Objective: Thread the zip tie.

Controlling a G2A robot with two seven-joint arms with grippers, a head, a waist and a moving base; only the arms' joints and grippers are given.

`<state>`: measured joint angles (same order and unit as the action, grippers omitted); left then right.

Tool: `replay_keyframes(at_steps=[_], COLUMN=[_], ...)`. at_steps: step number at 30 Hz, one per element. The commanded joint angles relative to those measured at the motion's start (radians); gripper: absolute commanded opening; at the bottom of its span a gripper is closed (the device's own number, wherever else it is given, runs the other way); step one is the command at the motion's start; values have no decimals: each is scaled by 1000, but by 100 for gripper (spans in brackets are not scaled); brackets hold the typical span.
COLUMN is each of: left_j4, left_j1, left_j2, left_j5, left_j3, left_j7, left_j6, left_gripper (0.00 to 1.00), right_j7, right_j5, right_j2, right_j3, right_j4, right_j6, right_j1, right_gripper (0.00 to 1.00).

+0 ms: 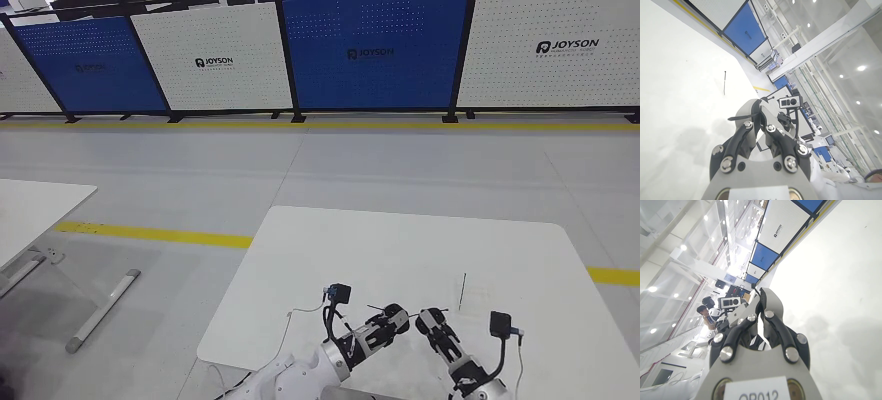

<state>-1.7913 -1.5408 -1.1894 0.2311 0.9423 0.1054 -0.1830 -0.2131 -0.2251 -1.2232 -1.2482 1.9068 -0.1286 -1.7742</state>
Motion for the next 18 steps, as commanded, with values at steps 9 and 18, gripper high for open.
replay_keyframes(at_steps=[9, 18], left_j4=[2, -2], left_j1=[0, -4], left_j2=[1, 3], left_j5=[-1, -13], left_j3=[2, 22], left_j7=[0, -21], left_j6=[9, 11], left_gripper=[34, 34], right_j7=[27, 61], right_j5=[-21, -46], right_j2=[0, -1], right_j3=[4, 5], right_j4=[9, 12], right_j6=[8, 37], right_j1=[-5, -8], right_gripper=[0, 0])
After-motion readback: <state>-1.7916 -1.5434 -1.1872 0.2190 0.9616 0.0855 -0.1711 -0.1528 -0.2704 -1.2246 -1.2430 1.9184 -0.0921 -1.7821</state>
